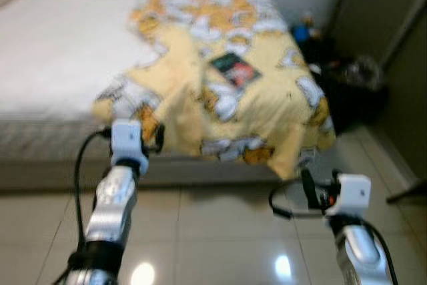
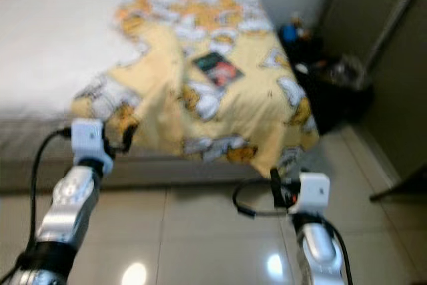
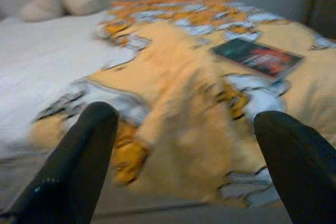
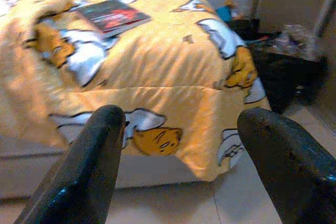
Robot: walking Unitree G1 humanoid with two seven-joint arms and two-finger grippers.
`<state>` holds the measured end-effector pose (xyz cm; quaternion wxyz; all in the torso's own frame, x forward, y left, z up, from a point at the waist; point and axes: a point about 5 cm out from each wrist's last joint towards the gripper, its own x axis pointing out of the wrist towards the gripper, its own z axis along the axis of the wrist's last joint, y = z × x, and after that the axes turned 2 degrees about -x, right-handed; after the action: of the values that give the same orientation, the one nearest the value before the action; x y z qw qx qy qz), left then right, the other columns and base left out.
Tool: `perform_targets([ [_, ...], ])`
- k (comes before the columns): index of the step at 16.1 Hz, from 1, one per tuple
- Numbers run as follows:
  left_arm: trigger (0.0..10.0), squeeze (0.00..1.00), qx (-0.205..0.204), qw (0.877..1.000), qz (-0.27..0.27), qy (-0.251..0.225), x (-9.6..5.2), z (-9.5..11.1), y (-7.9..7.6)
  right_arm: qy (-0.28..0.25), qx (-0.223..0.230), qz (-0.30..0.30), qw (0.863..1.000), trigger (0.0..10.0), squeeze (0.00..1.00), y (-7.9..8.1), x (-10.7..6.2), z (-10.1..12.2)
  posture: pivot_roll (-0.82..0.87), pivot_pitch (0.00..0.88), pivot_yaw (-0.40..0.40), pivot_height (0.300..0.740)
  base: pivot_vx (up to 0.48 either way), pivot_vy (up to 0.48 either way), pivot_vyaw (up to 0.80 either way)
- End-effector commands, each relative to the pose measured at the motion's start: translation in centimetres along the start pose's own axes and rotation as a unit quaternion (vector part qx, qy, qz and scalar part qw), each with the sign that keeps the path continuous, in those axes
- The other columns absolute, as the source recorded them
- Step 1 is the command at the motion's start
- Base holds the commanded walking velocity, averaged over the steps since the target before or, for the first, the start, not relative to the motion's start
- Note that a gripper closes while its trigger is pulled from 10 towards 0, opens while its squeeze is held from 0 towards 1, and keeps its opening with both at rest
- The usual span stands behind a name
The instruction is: Clean up the room
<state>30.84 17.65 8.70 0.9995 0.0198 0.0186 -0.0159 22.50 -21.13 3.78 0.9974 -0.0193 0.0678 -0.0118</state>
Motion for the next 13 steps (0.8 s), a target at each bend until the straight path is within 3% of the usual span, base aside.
perform_targets([
  [1, 10.0, 0.0, 0.003, 1.0, -0.017, -0.005, 0.3, 0.4, -1.0, -0.005, -0.007, -0.005, 1.0, 10.0, 0.0, -0.4, 0.3, 0.3, -0.11, 0.0, 0.016, 0.74, 0.48, 0.0, 0.0],
  [6, 10.0, 0.0, 0.01, 1.0, -0.021, -0.012, 0.8, 0.8, -0.9, -0.016, -0.003, 0.002, 1.0, 10.0, 0.0, 0.1, 1.7, 1.0, -0.09, 0.0, 0.017, 0.74, 0.48, 0.0, 0.0],
  [13, 10.0, 0.0, 0.012, 0.999, -0.035, -0.013, 0.6, 0.5, -1.7, -0.034, -0.008, 0.008, 0.999, 10.0, 0.0, 0.1, 2.2, 1.9, -0.1, 0.0, 0.012, 0.74, 0.48, 0.0, 0.0],
])
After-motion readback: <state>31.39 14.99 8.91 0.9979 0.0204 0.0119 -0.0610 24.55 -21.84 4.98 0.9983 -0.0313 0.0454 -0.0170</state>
